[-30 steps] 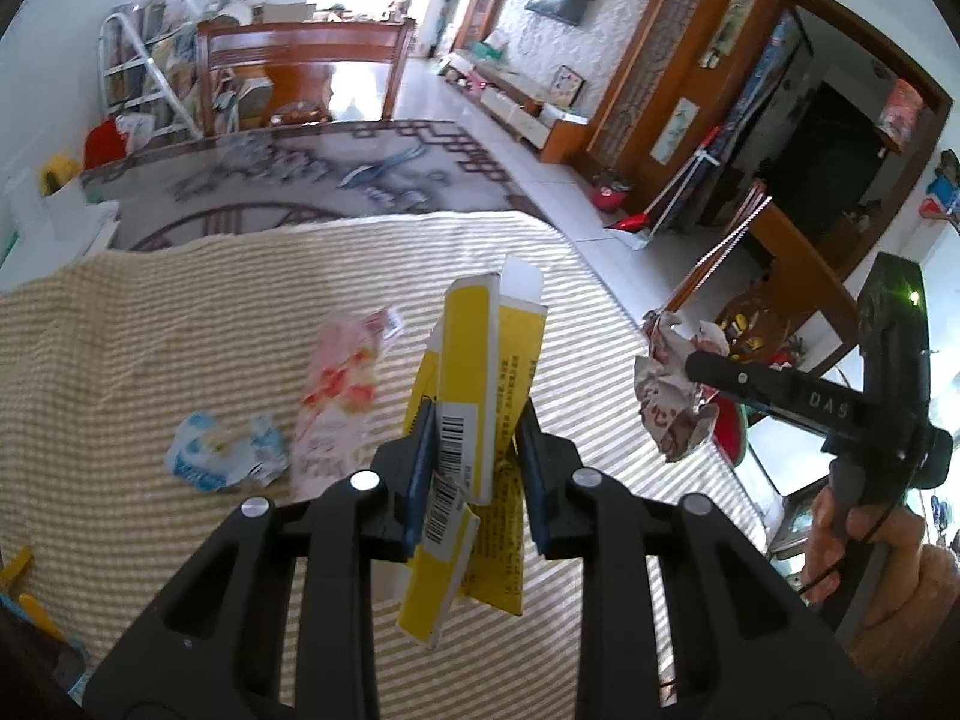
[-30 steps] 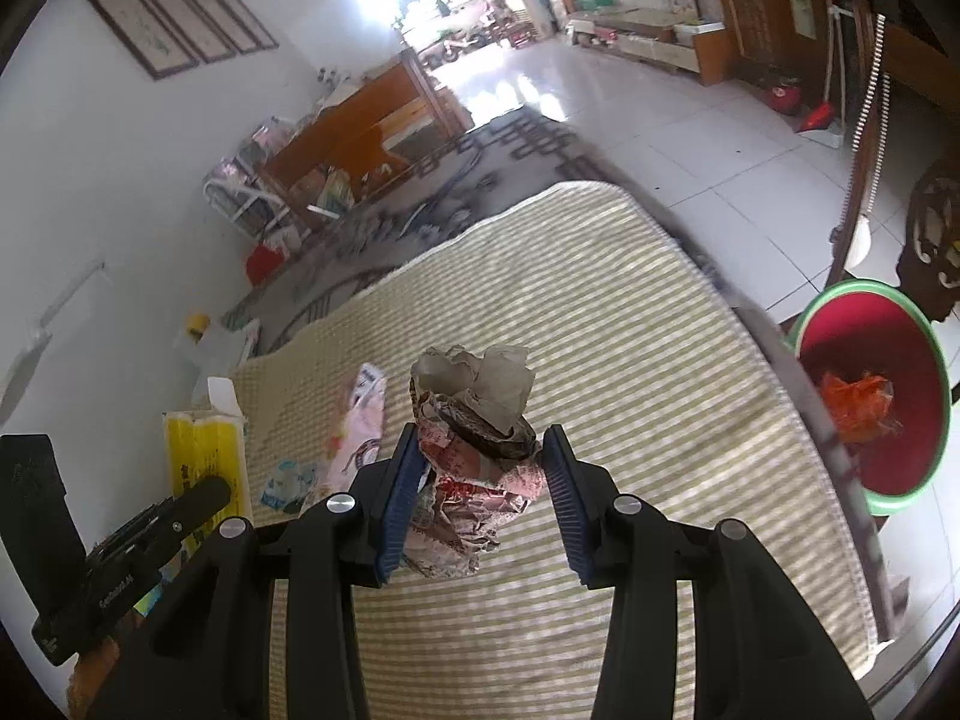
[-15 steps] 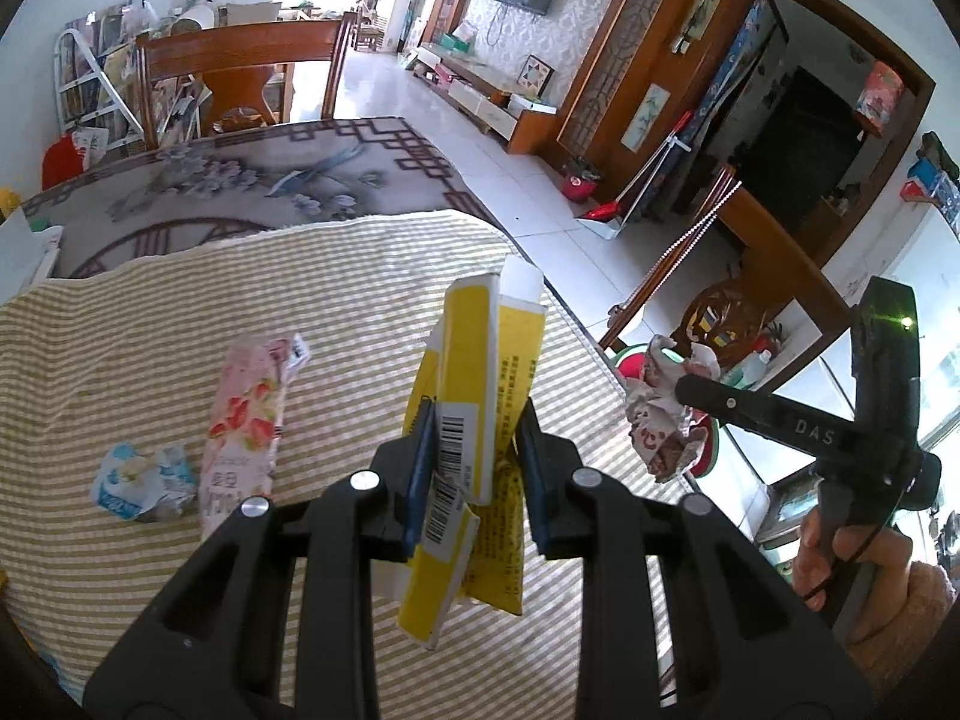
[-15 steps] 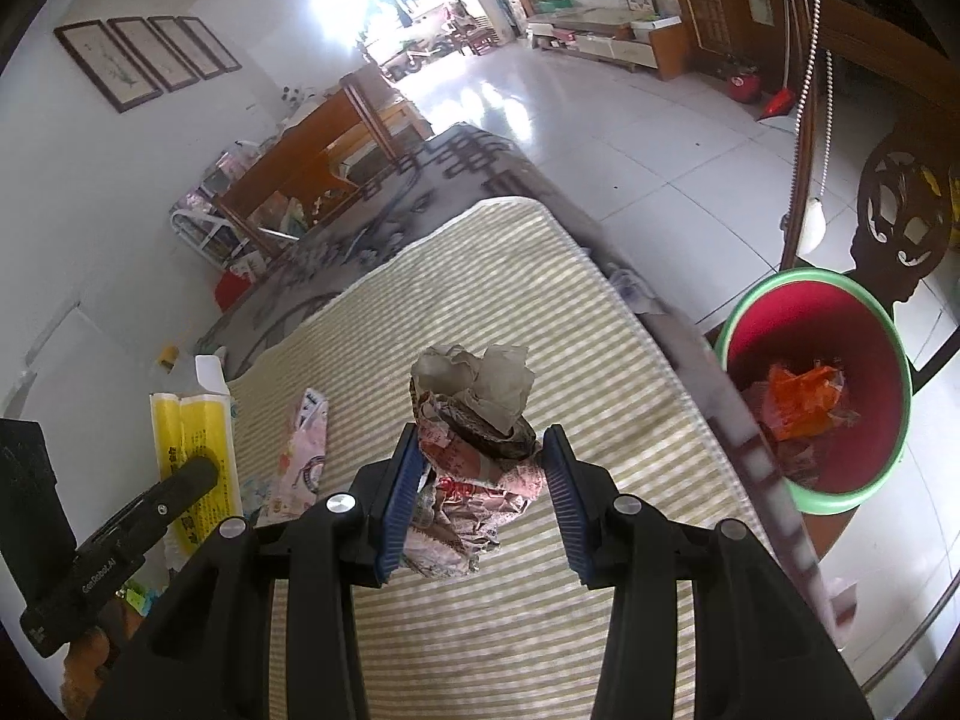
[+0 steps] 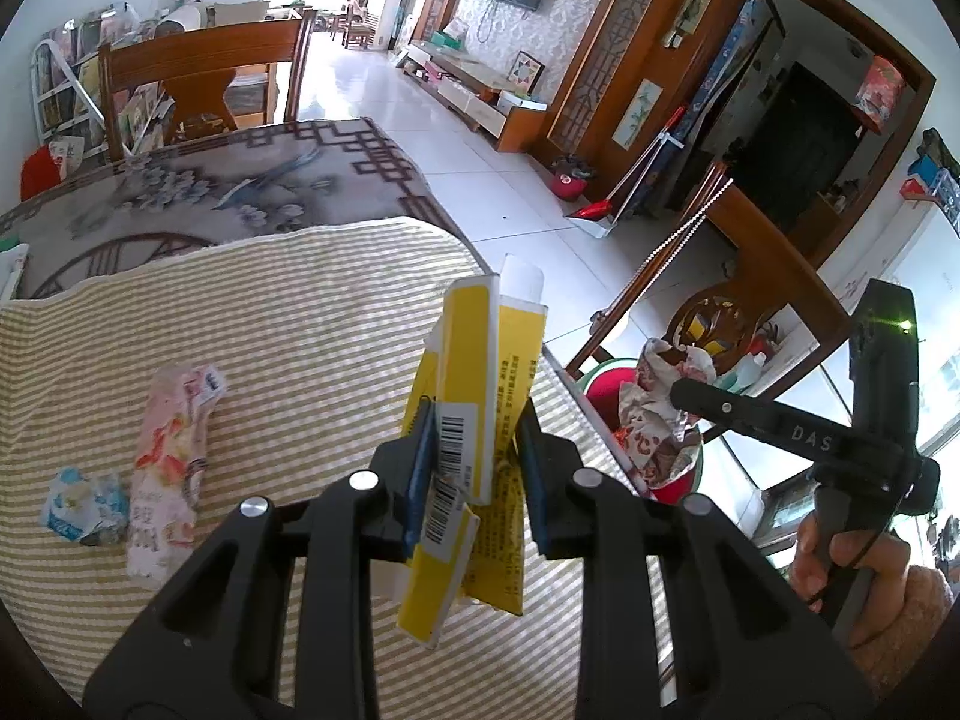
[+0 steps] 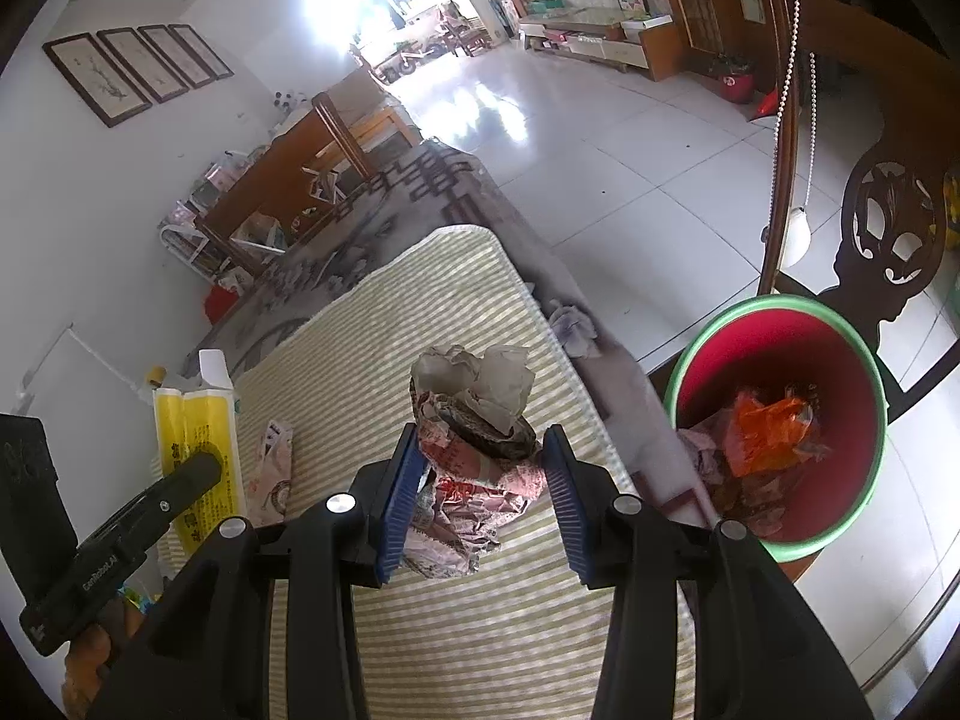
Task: Collect trash
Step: 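Lift the yellow box and crumpled paper and carry both over the red bin, then open both tools above the red bin to drop the box and paper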
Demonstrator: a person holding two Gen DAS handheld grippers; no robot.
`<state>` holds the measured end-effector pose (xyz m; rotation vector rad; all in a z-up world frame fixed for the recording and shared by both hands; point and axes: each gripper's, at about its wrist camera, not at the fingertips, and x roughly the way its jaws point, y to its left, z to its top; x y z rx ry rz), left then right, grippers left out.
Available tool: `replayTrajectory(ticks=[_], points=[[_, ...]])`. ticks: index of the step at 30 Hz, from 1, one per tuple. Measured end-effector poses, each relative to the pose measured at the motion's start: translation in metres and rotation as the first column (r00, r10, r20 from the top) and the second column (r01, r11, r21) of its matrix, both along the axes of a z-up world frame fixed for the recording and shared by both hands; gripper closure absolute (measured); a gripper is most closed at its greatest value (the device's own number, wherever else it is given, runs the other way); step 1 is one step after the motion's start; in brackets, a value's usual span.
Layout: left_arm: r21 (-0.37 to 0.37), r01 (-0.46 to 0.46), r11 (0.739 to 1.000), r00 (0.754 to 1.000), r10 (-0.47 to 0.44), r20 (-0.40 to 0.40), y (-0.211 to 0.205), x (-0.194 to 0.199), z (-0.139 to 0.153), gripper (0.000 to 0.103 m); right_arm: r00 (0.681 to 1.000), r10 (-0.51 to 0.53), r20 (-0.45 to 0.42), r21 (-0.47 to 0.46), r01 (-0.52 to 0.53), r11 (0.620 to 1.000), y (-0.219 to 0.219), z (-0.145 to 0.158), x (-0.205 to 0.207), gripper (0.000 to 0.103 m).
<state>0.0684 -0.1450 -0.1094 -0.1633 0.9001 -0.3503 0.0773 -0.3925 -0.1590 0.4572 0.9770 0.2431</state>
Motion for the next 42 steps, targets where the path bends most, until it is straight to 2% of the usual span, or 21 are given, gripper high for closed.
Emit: replayTrajectory(ticks=[10,16,28,36,37,38,39,40,41,42], points=[[0.012,-0.001,1.000,1.000,0.002,-0.011,-0.030,0.016,-0.005,0.077,1.000,0.010,0.004,-0.001,-0.010,1.000,-0.027,-0.003,0.018,0.062],[0.019,0.030,0.999,1.000,-0.029,-0.011,-0.054,0.027,-0.007,0.077,1.000,-0.019,0.006,0.009,0.019,1.000,-0.052,-0.004,0.021,0.062],[0.028,0.151,0.988,0.989,-0.151,-0.010,-0.125,0.048,-0.012,0.077,0.991,-0.132,-0.010,0.017,0.132,0.991,-0.117,-0.013,0.014,0.062],[-0.023,0.288,0.957,0.956,-0.288,-0.057,-0.190,0.066,-0.031,0.075,0.974,-0.223,-0.043,0.015,0.224,0.975,-0.163,-0.026,0.007,0.062],[-0.030,0.306,0.951,0.949,-0.308,-0.066,-0.199,0.067,-0.033,0.074,0.971,-0.235,-0.049,0.018,0.236,0.972,-0.168,-0.028,0.005,0.062],[-0.035,0.318,0.947,0.945,-0.320,-0.071,-0.207,0.067,-0.035,0.068,0.969,-0.243,-0.052,0.020,0.245,0.969,-0.173,-0.029,0.004,0.057],[-0.040,0.325,0.945,0.942,-0.327,-0.075,-0.211,0.067,-0.036,0.062,0.966,-0.251,-0.058,0.022,0.252,0.967,-0.176,-0.031,0.004,0.046],[-0.050,0.333,0.942,0.939,-0.336,-0.078,-0.215,0.066,-0.037,0.050,0.963,-0.261,-0.066,0.025,0.263,0.965,-0.179,-0.032,0.003,0.042],[-0.055,0.338,0.940,0.937,-0.341,-0.076,-0.217,0.065,-0.038,0.044,0.958,-0.278,-0.069,0.028,0.281,0.959,-0.184,-0.034,0.001,0.037],[-0.055,0.340,0.939,0.936,-0.344,-0.074,-0.218,0.063,-0.038,0.043,0.954,-0.292,-0.072,0.031,0.295,0.955,-0.187,-0.035,-0.001,0.036]])
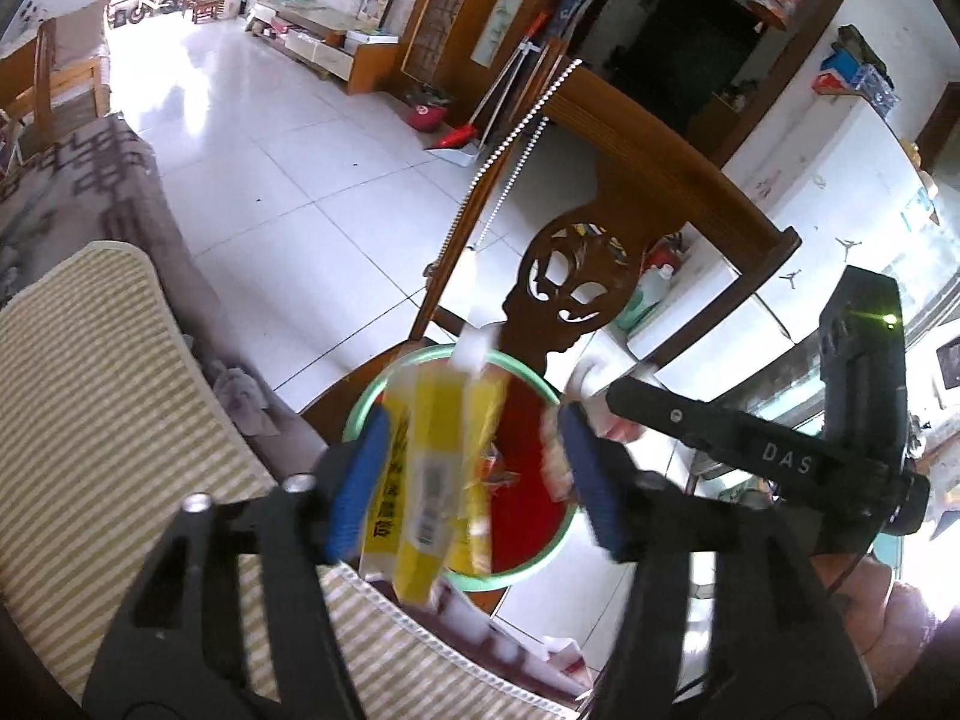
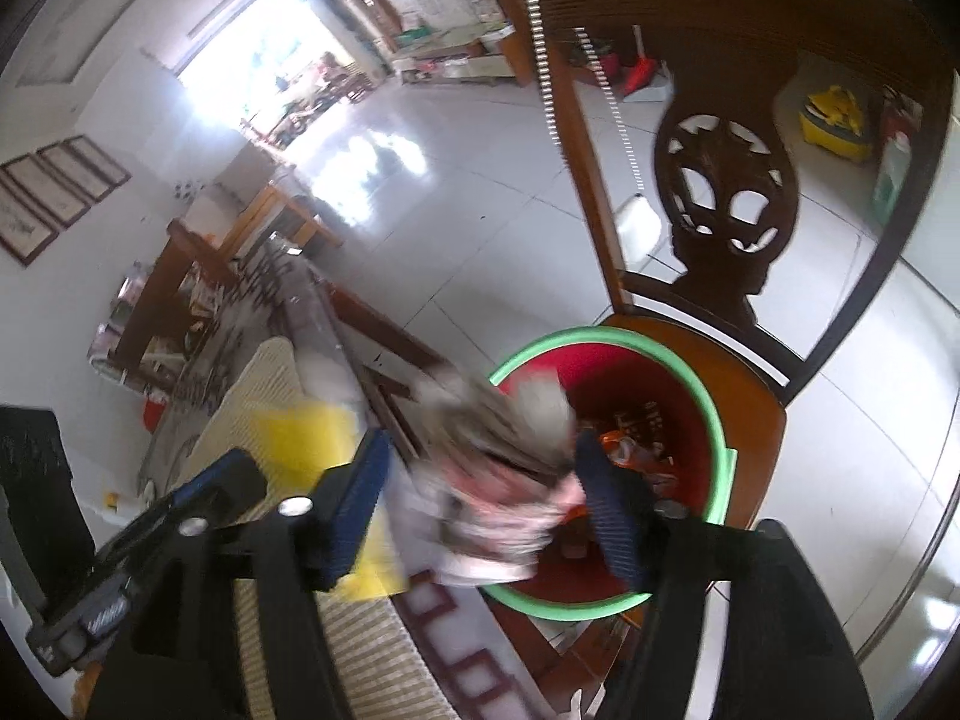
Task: Collect trash
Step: 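Open both tools above the red bin to drop the box and paper, then move both open tools back over the last wrappers on the table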
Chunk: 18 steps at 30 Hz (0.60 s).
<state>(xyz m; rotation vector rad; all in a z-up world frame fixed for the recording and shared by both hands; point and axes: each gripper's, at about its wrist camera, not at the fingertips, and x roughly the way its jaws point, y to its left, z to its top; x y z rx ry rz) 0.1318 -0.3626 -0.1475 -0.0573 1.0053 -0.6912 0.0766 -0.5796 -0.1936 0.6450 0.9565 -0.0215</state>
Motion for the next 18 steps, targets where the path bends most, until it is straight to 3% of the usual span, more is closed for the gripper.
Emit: replayTrajectory(ticks=[9,18], points=[[0.011,-0.073,0.997,0.997,0.073,0.023,0.032,-0.002,0.008,0.035,1.000,-0.018,0.001,0.005,0.018,1.000,0.006,0.003,-0.004,0.031],[-0.014,-0.263,0.965,0.964,0.263,0.028,0.131,-0.020,0.017,0.031,0.990,0.134,0.033,0.014,-0.134,0.991,0.089,0.020,0.014,0.031]])
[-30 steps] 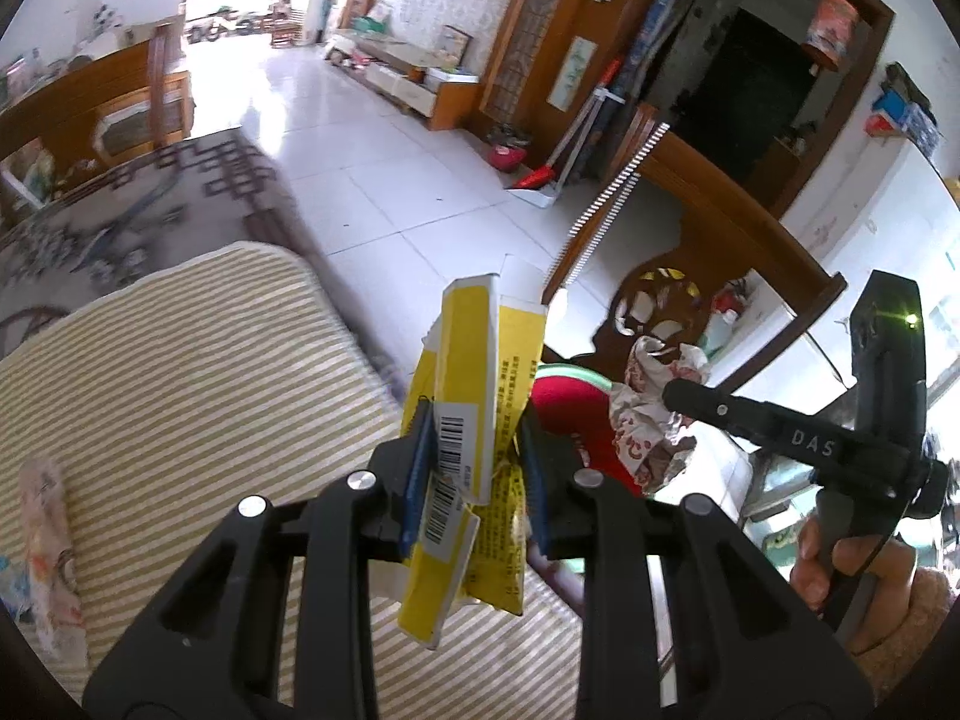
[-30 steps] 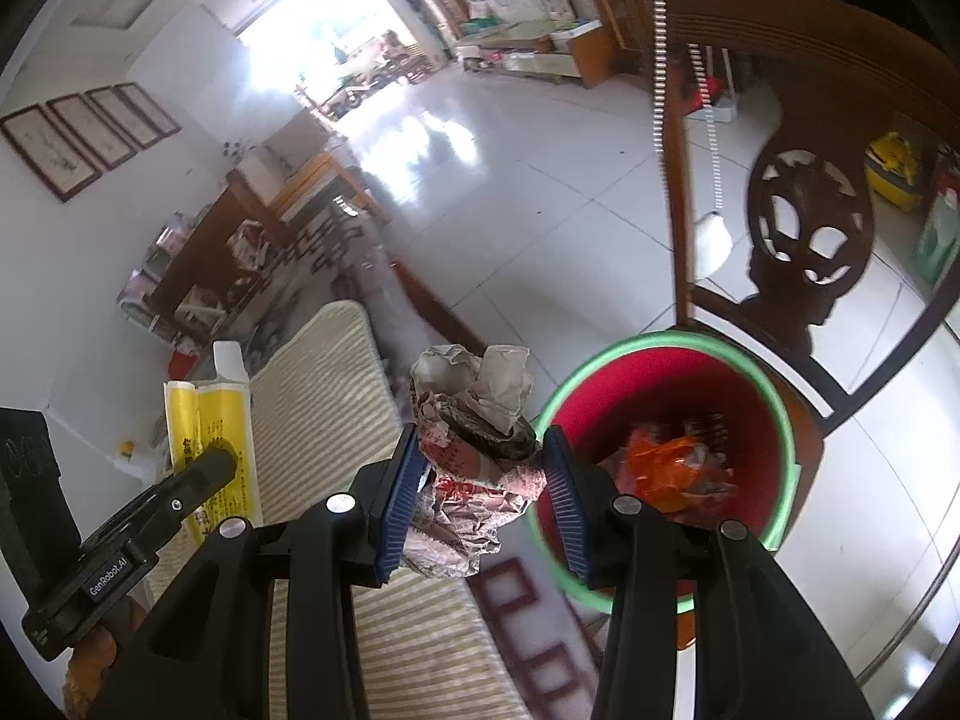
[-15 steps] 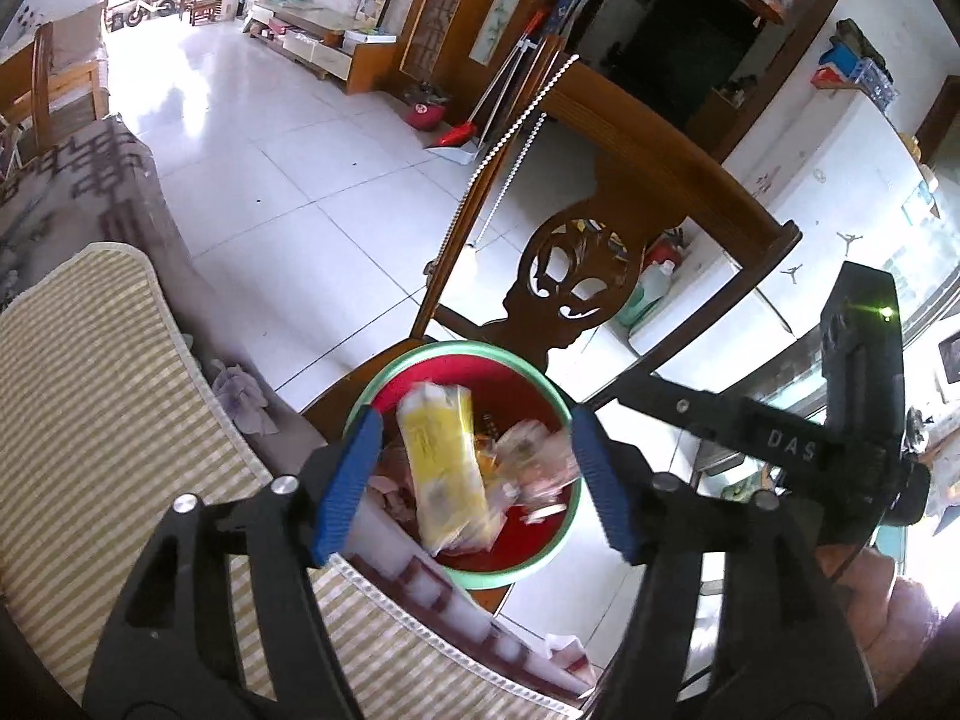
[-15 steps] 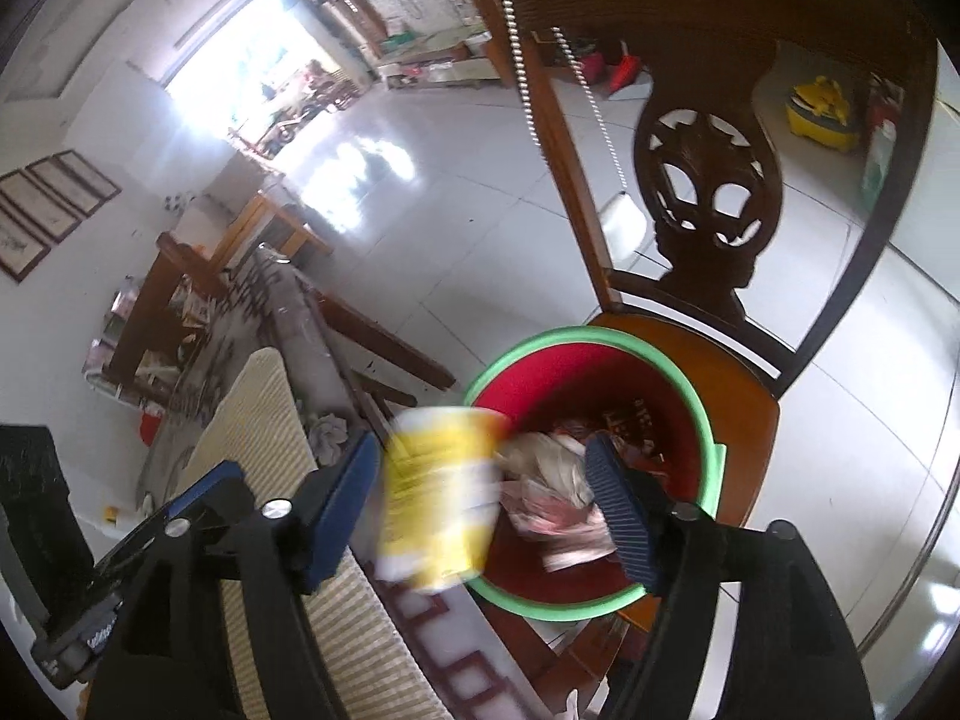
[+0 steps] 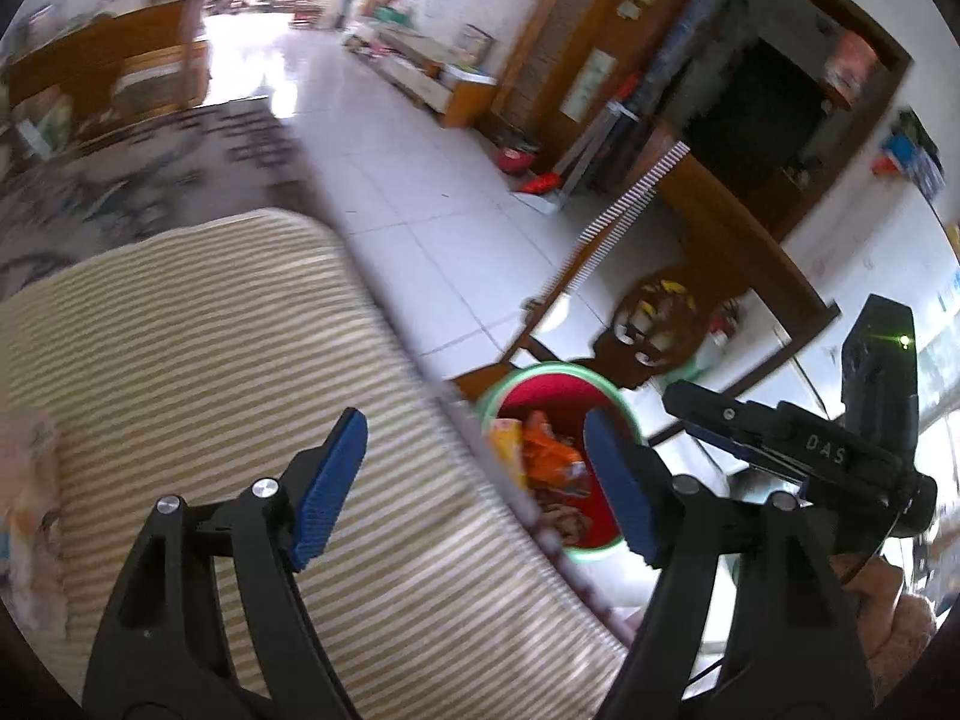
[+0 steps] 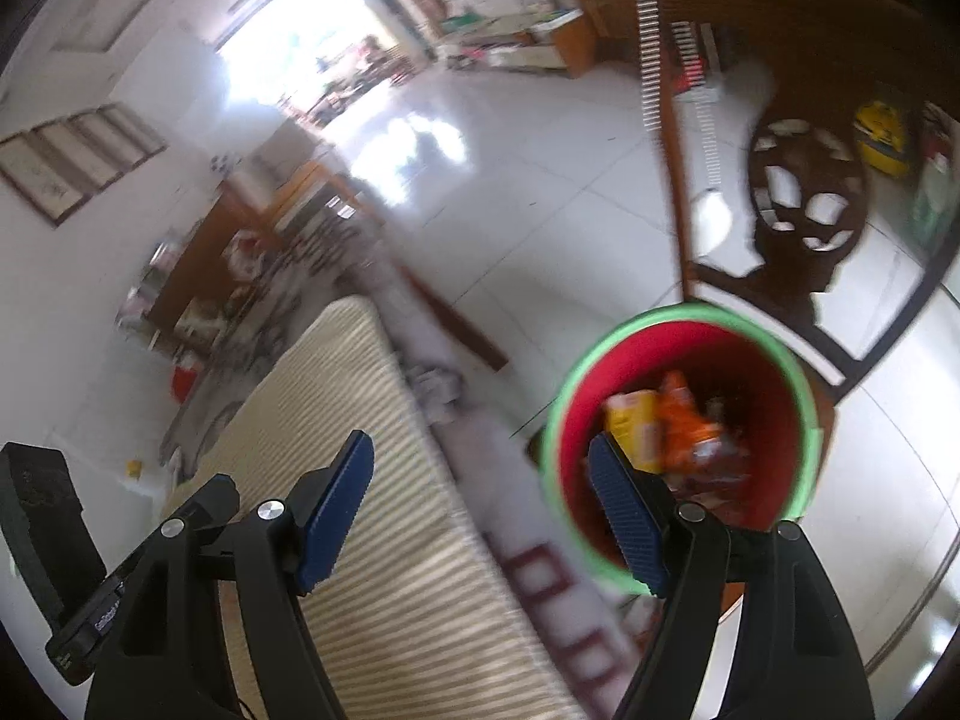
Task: Collect trash
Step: 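Move both open tools back over the last wrappers on the table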
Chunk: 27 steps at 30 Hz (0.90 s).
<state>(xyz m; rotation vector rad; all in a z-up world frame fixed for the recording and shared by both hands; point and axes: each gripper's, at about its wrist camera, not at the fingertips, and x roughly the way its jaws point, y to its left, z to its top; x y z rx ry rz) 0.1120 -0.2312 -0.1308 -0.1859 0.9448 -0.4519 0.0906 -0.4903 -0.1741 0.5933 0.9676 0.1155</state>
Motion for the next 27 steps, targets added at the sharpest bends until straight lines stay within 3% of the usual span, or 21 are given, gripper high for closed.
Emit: replayTrajectory(ticks=[7,14,21,27], points=[[0.010,-0.222,0.975,0.975,0.222,-0.019,0.121,-0.027,-0.004,0.031,0.978,0.208,-0.027,0.015,-0.208,0.978,0.119,-0.004,0.011,0.030],[0.044,-0.430,0.902,0.900,0.432,-0.059,0.241,-0.064,-0.019,0.031,0.918,0.392,-0.056,0.031,-0.390,0.920,0.242,-0.015,0.016,0.027],[0.054,-0.533,0.844,0.841,0.536,-0.074,0.311,-0.094,-0.027,0.030,0.852,0.508,-0.123,0.029,-0.509,0.860,0.358,-0.044,0.035,0.027],[0.057,-0.566,0.823,0.817,0.569,-0.096,0.342,-0.113,-0.036,0.030,0.828,0.532,-0.175,0.047,-0.533,0.845,0.419,-0.061,0.054,0.026]])
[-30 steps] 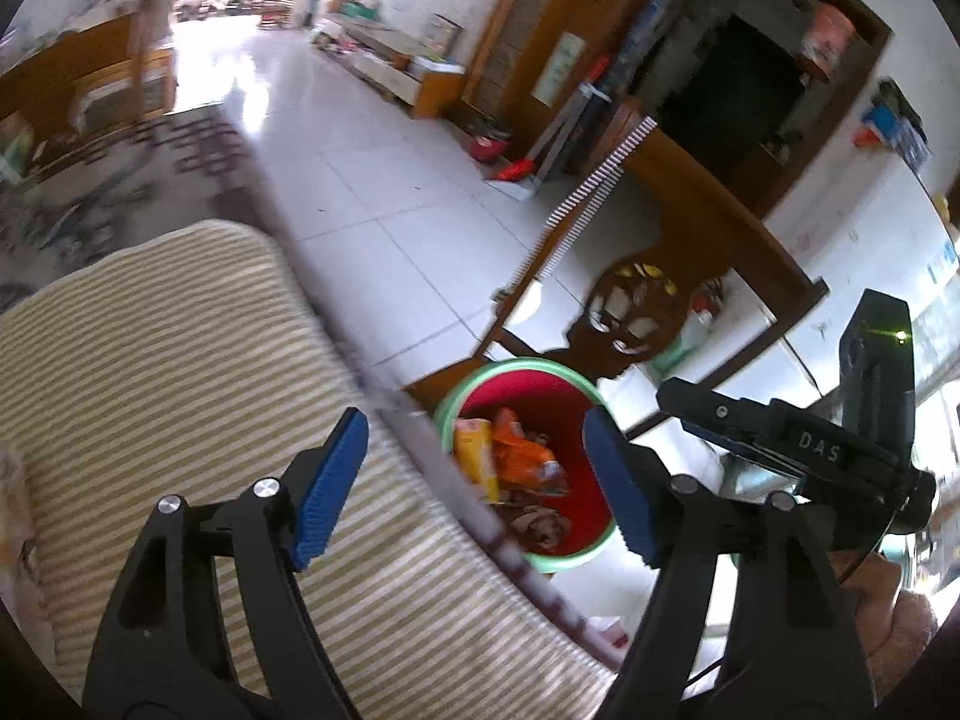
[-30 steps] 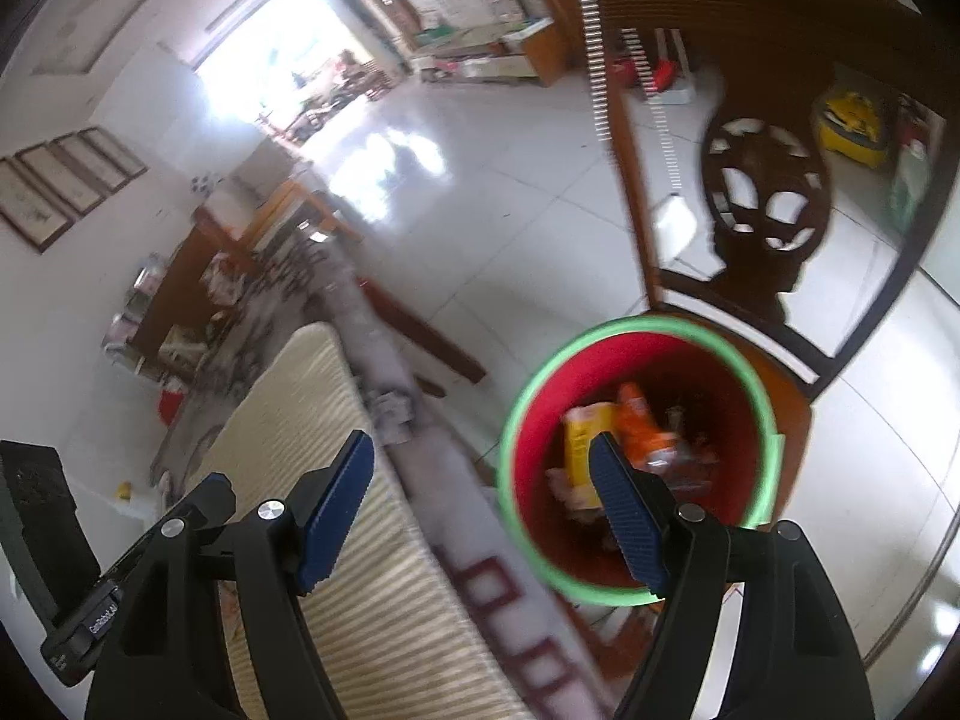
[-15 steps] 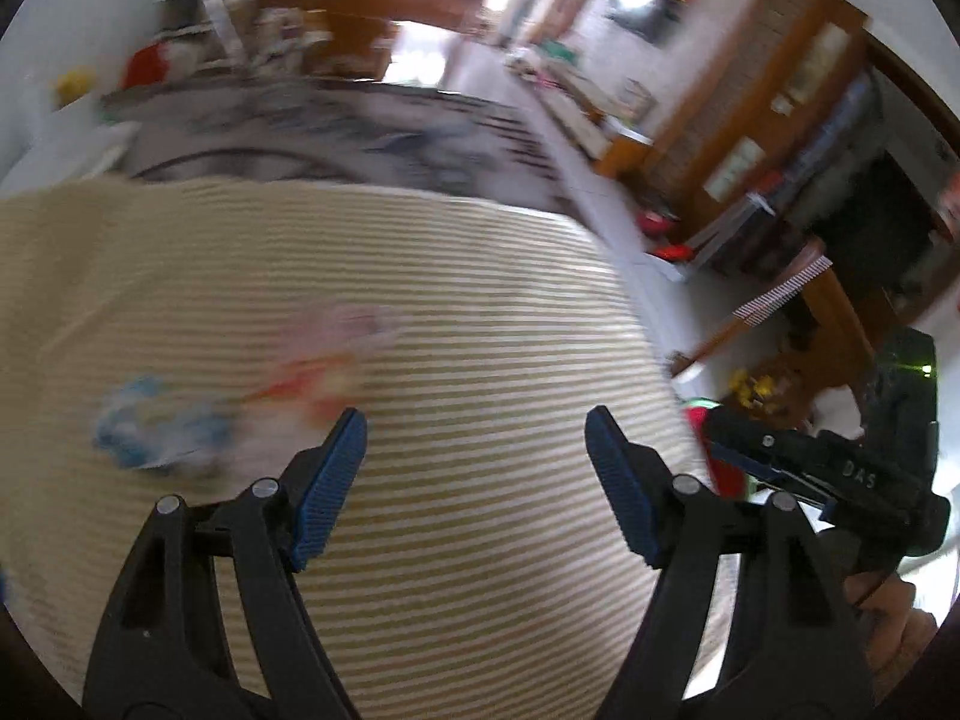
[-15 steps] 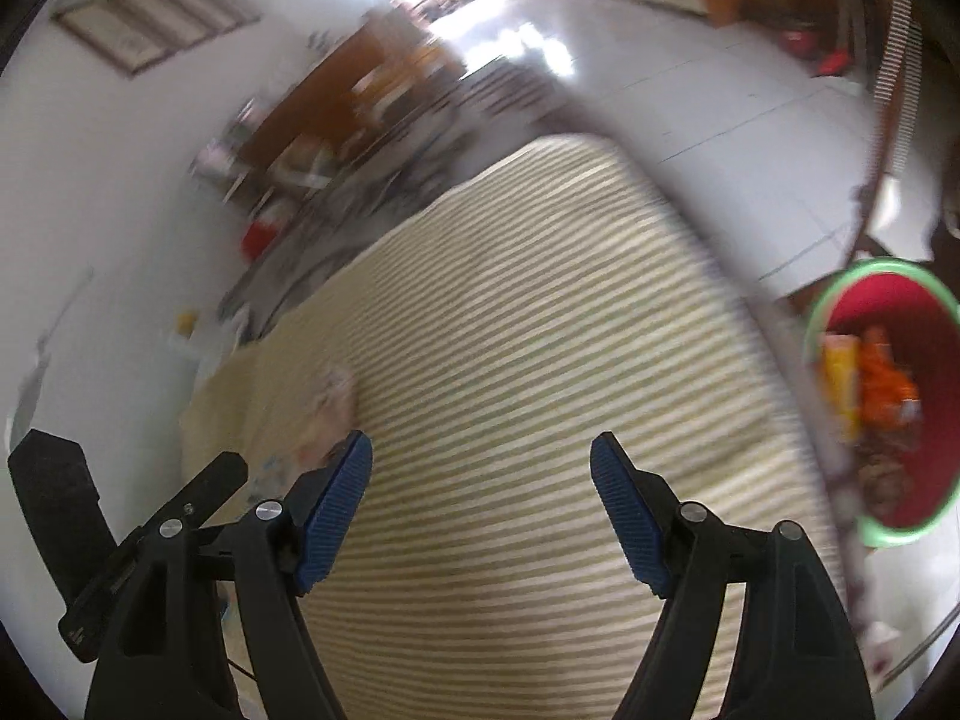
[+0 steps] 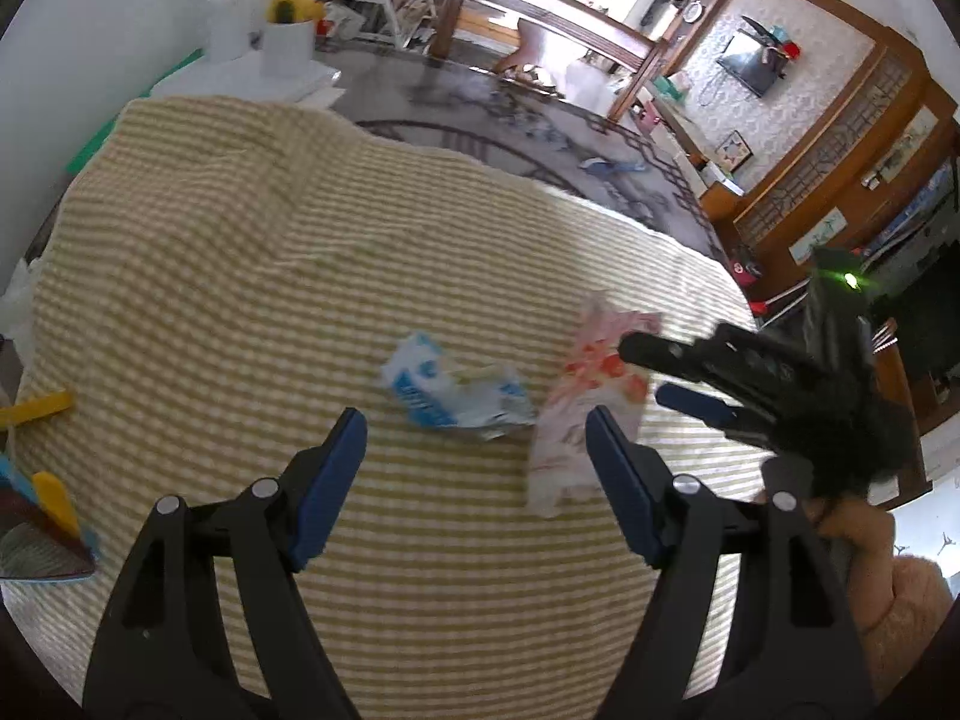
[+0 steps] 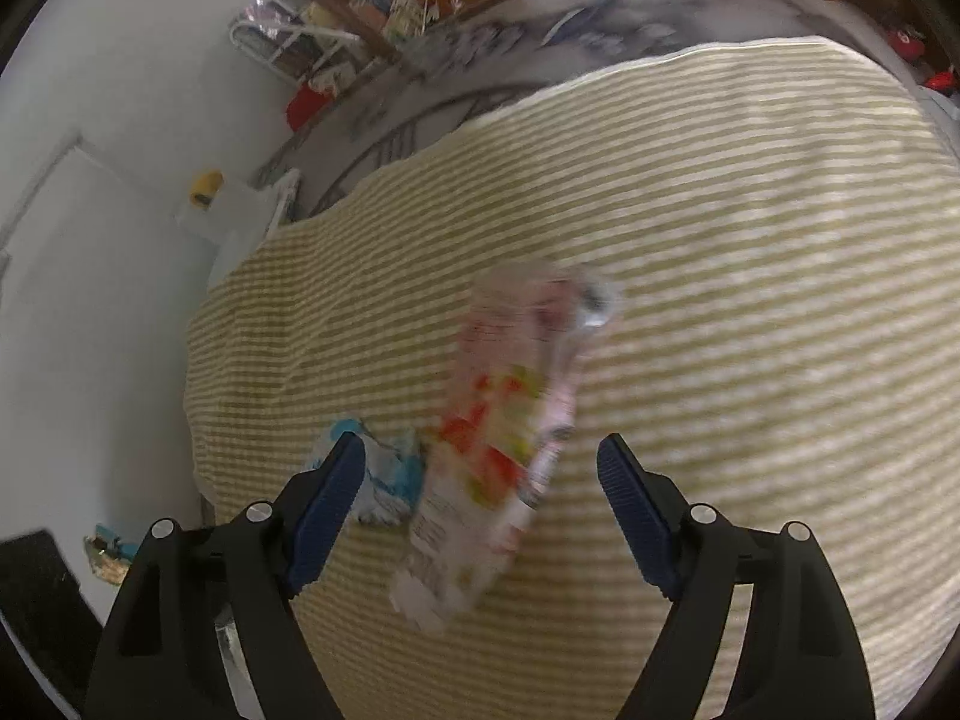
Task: Collect trash
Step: 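Grasp the pink snack wrapper with the right tool while the left tool grasps the blue-white wrapper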
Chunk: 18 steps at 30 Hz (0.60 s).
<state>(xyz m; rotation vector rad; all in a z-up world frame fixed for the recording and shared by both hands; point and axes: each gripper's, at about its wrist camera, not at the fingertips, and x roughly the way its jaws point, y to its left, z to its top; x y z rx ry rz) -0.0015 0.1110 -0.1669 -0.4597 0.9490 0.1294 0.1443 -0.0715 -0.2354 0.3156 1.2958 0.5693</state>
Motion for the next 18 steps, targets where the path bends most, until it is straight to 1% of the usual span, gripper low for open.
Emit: replayTrajectory(ticks=[4,5,6,8,10,12,16,17,18], points=[[-0.009,-0.016,1.000,1.000,0.015,-0.010,0.016,-0.007,-0.004,0.030,0.999,0.044,-0.012,-0.056,-0.044,0.997,0.027,-0.013,0.002,0.027],[-0.012,-0.015,1.000,1.000,0.015,-0.014,0.019,-0.007,-0.006,0.030,0.999,0.052,-0.016,-0.057,-0.053,0.997,0.029,-0.015,0.002,0.034],[-0.013,-0.014,1.000,1.000,0.014,-0.017,0.020,-0.007,-0.007,0.030,0.998,0.061,-0.017,-0.058,-0.062,0.996,0.031,-0.017,0.001,0.048],[-0.013,-0.006,1.000,1.000,0.006,-0.027,0.020,-0.005,-0.011,0.030,0.997,0.082,-0.017,-0.058,-0.083,0.995,0.033,-0.019,0.001,0.069],[-0.020,0.006,1.000,0.999,-0.007,-0.037,0.019,-0.002,-0.016,0.030,0.996,0.088,-0.016,-0.036,-0.088,0.995,0.026,-0.016,-0.003,0.071],[-0.031,0.017,0.999,0.999,-0.018,-0.048,0.018,0.003,-0.021,0.030,0.995,0.096,-0.003,-0.021,-0.097,0.995,0.016,-0.009,-0.009,0.076],[-0.064,0.035,0.997,0.996,-0.040,-0.079,0.014,0.017,-0.036,0.030,0.995,0.092,0.035,0.025,-0.093,0.995,-0.009,0.014,-0.024,0.082],[-0.064,0.036,0.997,0.995,-0.041,-0.086,0.012,0.020,-0.040,0.030,0.995,0.087,0.042,0.035,-0.089,0.995,-0.014,0.019,-0.028,0.087],[-0.060,0.034,0.998,0.995,-0.040,-0.092,0.011,0.023,-0.043,0.030,0.996,0.080,0.048,0.050,-0.082,0.995,-0.022,0.025,-0.033,0.091]])
